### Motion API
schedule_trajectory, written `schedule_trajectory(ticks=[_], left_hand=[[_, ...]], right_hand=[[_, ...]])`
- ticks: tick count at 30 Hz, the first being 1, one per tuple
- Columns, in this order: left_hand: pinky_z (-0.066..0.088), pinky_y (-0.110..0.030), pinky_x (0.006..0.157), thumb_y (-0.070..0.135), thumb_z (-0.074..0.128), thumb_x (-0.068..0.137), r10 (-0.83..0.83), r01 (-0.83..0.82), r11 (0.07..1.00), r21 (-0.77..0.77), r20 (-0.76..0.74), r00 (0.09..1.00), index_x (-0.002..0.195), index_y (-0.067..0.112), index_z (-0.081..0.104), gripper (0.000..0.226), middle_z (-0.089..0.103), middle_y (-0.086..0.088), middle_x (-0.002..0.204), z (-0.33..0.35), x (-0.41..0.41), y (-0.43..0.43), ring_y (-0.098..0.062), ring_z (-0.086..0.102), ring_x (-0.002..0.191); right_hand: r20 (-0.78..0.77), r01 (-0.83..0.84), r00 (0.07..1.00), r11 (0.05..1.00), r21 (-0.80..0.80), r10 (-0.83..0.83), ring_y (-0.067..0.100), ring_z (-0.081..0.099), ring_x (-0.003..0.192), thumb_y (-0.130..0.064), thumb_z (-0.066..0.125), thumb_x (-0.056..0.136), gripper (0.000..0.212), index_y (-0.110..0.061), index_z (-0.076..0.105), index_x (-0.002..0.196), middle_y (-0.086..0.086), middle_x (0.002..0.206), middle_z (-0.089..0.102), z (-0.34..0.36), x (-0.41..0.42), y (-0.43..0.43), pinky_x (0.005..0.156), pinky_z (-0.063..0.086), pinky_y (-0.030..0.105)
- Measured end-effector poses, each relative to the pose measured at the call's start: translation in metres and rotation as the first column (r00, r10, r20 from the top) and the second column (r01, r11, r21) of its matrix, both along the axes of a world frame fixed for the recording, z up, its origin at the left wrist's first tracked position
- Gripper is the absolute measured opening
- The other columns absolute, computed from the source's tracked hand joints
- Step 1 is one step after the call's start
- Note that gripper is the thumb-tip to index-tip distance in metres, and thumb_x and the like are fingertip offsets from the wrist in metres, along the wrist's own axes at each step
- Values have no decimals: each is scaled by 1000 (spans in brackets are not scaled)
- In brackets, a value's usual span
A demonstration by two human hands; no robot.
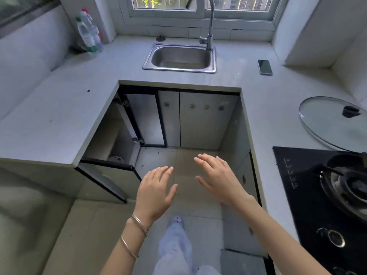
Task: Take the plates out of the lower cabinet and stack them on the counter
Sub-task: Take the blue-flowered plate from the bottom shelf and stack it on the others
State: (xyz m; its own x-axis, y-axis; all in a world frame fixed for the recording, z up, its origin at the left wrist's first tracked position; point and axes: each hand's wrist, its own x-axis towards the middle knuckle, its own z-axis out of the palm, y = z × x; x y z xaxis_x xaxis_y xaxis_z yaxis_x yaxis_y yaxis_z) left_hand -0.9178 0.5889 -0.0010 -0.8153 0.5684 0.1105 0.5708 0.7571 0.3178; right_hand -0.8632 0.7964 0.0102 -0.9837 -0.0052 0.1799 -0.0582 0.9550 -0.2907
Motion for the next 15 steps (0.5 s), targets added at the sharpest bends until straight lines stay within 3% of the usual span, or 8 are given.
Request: schedule_trajectory(ticks=[15], left_hand=[[47,-39,94,45,39,85,114,-114,994,3,15,993,124,12,58,55,63,-4,120,-5,-195,23,-22,58,112]], right_hand=[[26,-99,995,995,17,99,24,50,124,-29,62,83,50,-11,51,128,7,130,56,0,-207,26,104,35,45]])
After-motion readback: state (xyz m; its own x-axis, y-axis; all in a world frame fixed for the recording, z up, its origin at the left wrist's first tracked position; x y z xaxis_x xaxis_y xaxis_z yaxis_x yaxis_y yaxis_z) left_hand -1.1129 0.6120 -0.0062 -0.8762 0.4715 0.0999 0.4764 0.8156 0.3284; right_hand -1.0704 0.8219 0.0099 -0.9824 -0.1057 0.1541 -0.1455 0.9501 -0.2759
